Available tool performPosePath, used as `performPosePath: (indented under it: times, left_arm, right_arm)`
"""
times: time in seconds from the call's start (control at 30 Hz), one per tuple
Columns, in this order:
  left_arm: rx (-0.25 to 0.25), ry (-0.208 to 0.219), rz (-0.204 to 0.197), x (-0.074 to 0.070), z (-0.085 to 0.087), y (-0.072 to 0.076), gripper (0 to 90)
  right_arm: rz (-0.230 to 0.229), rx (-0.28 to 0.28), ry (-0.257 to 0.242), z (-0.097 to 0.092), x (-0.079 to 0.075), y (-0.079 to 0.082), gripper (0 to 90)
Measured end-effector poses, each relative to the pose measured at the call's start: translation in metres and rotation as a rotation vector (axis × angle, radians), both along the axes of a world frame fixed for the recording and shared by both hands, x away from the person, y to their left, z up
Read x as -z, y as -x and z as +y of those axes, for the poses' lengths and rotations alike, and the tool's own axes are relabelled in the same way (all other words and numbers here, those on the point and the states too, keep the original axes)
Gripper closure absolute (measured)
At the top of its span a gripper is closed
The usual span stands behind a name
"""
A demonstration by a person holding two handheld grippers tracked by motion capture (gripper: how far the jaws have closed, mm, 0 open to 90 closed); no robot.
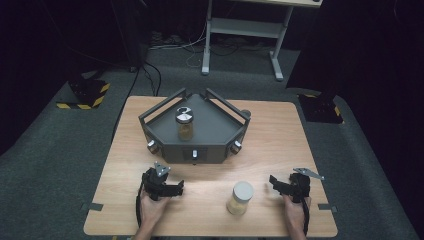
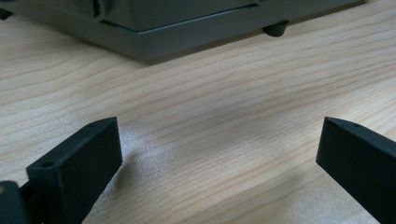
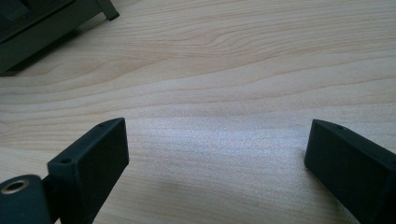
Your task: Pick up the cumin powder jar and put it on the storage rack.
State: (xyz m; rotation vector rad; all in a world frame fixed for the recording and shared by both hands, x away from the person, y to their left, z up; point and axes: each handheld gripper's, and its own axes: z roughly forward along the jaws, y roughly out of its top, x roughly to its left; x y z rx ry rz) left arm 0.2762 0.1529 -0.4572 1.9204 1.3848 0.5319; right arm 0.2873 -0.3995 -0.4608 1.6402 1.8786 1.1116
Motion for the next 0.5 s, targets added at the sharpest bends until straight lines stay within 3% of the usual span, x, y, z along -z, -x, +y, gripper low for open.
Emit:
performPosePath:
  times: [0.37, 0.5]
  left_arm:
    - [-0.022, 0.006, -0.008, 0.0031, -0.0029, -0.0005, 0.3]
    - [-0.024, -0.024, -0.007, 0.0020, -0.0089, -0.0010, 0.7]
  right_arm:
    - [0.001, -0.001, 0.002, 0.0003, -0.0002, -0.0002, 5.7]
    - [0.001, 0.000, 0.003, 0.0004, -0.0001, -0.0002, 5.8]
